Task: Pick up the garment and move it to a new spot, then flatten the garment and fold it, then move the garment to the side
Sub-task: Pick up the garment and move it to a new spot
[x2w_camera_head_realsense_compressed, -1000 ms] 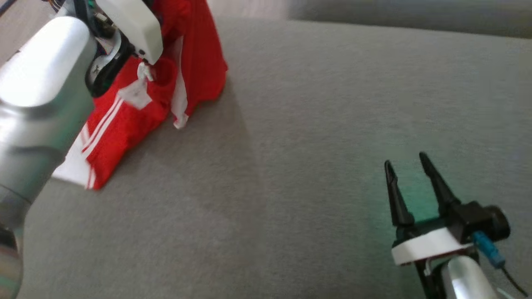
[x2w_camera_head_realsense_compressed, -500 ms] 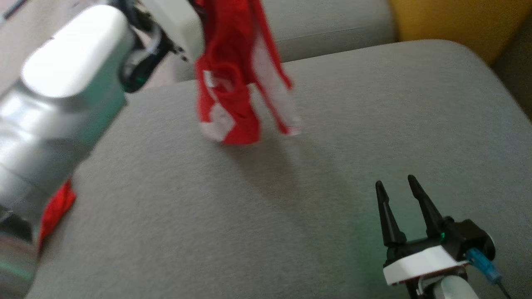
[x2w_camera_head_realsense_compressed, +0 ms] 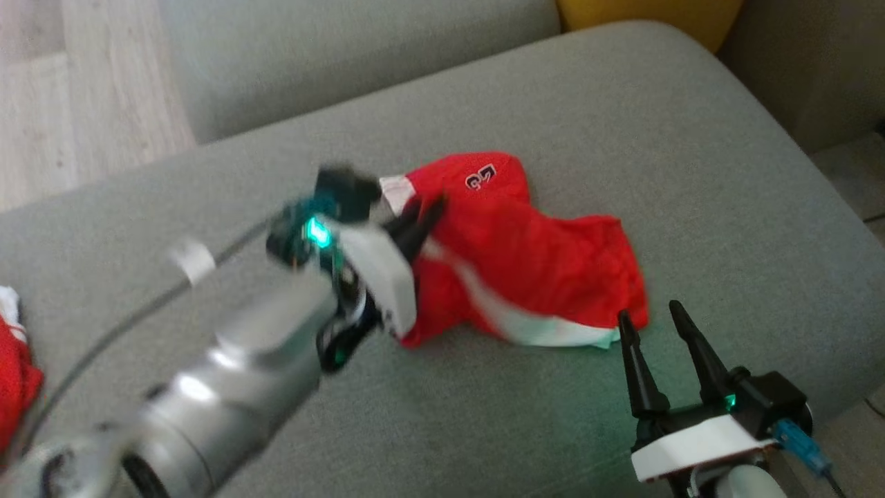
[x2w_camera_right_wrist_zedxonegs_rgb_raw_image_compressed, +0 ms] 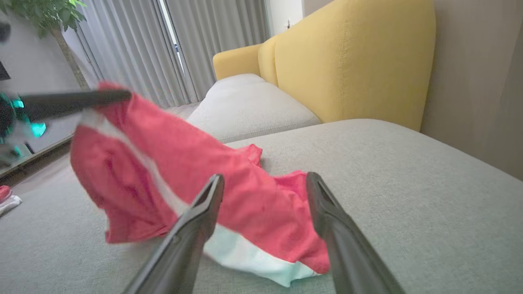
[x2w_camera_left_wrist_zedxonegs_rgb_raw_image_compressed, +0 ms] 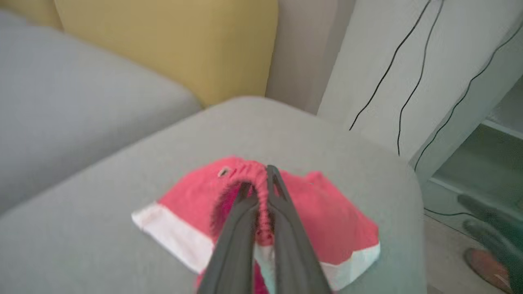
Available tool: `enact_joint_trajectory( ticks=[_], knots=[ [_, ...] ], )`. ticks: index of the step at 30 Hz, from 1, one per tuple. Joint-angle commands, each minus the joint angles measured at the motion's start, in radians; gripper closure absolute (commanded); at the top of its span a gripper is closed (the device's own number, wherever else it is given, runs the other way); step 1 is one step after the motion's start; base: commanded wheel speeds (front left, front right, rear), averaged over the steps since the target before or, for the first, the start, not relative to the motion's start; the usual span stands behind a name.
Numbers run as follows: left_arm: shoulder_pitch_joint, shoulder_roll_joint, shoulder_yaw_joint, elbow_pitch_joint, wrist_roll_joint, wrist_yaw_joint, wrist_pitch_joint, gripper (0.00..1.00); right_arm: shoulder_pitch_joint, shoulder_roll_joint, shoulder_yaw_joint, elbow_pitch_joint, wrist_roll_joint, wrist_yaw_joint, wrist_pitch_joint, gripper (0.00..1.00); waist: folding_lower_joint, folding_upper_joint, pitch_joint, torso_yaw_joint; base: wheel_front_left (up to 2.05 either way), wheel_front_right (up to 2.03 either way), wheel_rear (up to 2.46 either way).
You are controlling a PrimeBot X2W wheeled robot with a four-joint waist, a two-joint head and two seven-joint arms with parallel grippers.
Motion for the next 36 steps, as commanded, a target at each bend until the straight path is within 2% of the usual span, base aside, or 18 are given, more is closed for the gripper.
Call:
enact_joint_trajectory(
  ticks=[1, 4, 6, 7, 8, 12, 15, 24, 27, 29, 33, 36],
  knots=[
    [-0.02, 0.004, 0.029, 0.017, -0.015, 0.002, -0.014, 1.0, -0.043, -0.002, 0.028, -0.026, 0.011, -0.001, -0.004, 0.0, -0.0001, 0.0, 0.04, -0.004, 0.0, 0.0, 0.0],
    [0.051, -0.028, 0.02, 0.089, -0.023, 0.002, -0.041, 1.0, -0.056, -0.002, 0.029, -0.024, 0.02, -0.001, -0.004, 0.0, -0.0001, 0.0, 0.071, 0.001, 0.0, 0.0, 0.0],
    [0.089, -0.061, 0.016, 0.151, -0.009, 0.004, -0.109, 1.0, -0.061, -0.002, 0.023, -0.02, 0.024, -0.001, -0.004, 0.0, -0.0001, 0.0, 0.083, 0.019, 0.0, 0.0, 0.0],
    [0.098, -0.073, 0.017, 0.17, -0.002, 0.007, -0.139, 0.47, -0.059, -0.002, 0.02, -0.018, 0.024, -0.001, -0.004, 0.0, -0.0001, 0.0, 0.08, 0.027, 0.0, 0.0, 0.0],
    [0.105, -0.084, 0.018, 0.185, 0.007, 0.013, -0.165, 0.0, -0.057, -0.002, 0.017, -0.017, 0.024, -0.001, -0.004, 0.0, -0.0001, 0.0, 0.076, 0.038, 0.0, 0.0, 0.0],
    [0.138, -0.115, 0.046, 0.201, 0.069, 0.061, -0.217, 0.0, -0.028, -0.002, -0.005, -0.014, 0.036, -0.001, -0.004, 0.0, -0.0001, 0.0, 0.029, 0.098, 0.0, 0.0, 0.0],
    [0.197, -0.116, 0.148, 0.108, 0.168, 0.123, -0.218, 0.0, 0.008, -0.002, -0.033, -0.013, 0.061, -0.001, -0.004, 0.0, -0.0001, 0.0, -0.016, 0.157, 0.0, 0.0, 0.0],
    [0.568, -0.038, 0.439, -0.224, 0.464, 0.291, -0.219, 0.0, 0.078, -0.002, -0.078, -0.049, 0.041, -0.001, -0.004, 0.0, -0.0001, 0.0, -0.102, 0.31, 0.0, 0.0, 0.0],
    [0.697, -0.011, 0.542, -0.325, 0.547, 0.329, -0.219, 0.0, 0.095, -0.002, -0.088, -0.06, 0.043, -0.001, -0.004, 0.0, -0.0001, 0.0, -0.123, 0.34, 0.0, 0.0, 0.0],
    [0.737, -0.007, 0.577, -0.357, 0.57, 0.342, -0.219, 0.0, 0.101, -0.002, -0.093, -0.063, 0.046, -0.001, -0.004, 0.0, -0.0001, 0.0, -0.129, 0.349, 0.0, 0.0, 0.0],
    [0.884, -0.005, 0.722, -0.503, 0.691, 0.394, -0.219, 0.0, 0.134, -0.002, -0.112, -0.081, 0.046, -0.001, -0.004, 0.0, -0.0001, 0.0, -0.157, 0.379, 0.0, 0.0, 0.0],
    [0.981, -0.016, 0.797, -0.597, 0.775, 0.41, -0.219, 0.0, 0.154, -0.002, -0.115, -0.092, 0.053, -0.001, -0.004, 0.0, -0.0001, 0.0, -0.171, 0.391, 0.0, 0.0, 0.0]
  ],
)
